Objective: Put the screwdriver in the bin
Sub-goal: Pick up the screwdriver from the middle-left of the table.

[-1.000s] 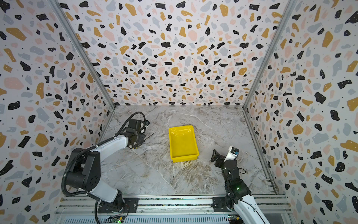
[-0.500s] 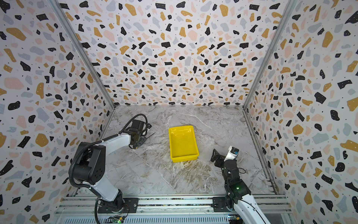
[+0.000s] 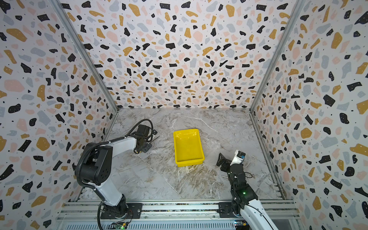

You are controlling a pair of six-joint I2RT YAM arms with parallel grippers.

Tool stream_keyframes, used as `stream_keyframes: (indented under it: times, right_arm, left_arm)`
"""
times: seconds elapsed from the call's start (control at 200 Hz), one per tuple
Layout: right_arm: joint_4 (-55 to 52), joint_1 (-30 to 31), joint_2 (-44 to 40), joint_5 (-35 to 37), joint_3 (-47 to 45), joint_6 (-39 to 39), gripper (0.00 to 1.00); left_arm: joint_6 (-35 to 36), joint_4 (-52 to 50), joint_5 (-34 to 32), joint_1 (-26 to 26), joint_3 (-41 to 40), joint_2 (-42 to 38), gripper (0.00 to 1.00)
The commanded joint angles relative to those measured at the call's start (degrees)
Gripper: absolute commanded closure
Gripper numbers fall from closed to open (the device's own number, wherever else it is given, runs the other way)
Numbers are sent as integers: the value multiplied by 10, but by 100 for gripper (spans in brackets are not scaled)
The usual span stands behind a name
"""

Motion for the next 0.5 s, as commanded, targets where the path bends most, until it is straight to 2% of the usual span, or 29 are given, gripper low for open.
stream_keyframes:
  times: [0.0,0.2,0.31,0.491]
  right_arm:
    - [6,3,0,9,2,4,1]
    - [6,3,0,9,1,4,1]
    - [8,3,1,9,1,7,1]
    - [8,4,-1,9,0,6,1]
  left_arm:
    - [-8,7,0,-3,-8,8,47]
    - [-11,10,10,-3,-12,20,50]
    - [-9,4,12,-3,-8,27,59]
    - [-2,3,13,-3,-8,26,79]
